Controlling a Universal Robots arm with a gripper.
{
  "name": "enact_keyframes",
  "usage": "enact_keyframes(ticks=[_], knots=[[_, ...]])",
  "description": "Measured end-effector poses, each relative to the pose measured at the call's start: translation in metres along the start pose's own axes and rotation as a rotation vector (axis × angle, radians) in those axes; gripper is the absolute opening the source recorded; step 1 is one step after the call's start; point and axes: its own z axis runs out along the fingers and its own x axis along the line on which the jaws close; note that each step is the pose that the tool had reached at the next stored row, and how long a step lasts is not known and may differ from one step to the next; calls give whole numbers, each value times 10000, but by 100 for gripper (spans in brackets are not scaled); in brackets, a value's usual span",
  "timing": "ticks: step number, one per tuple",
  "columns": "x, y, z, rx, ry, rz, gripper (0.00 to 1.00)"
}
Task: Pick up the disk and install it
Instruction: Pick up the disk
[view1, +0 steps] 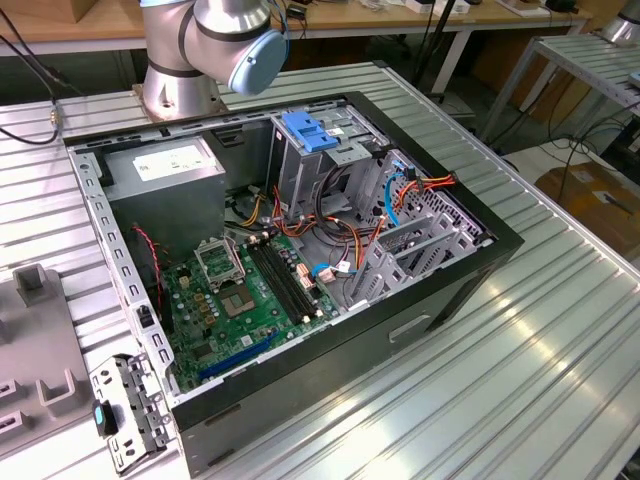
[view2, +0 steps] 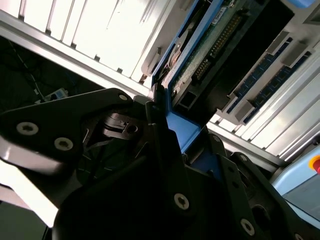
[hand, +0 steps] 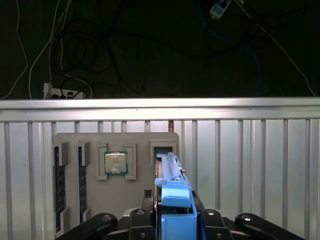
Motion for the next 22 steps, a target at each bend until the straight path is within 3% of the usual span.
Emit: enact_keyframes(ticks=[22], knots=[[0,-3,-147,2,-1,0,37]])
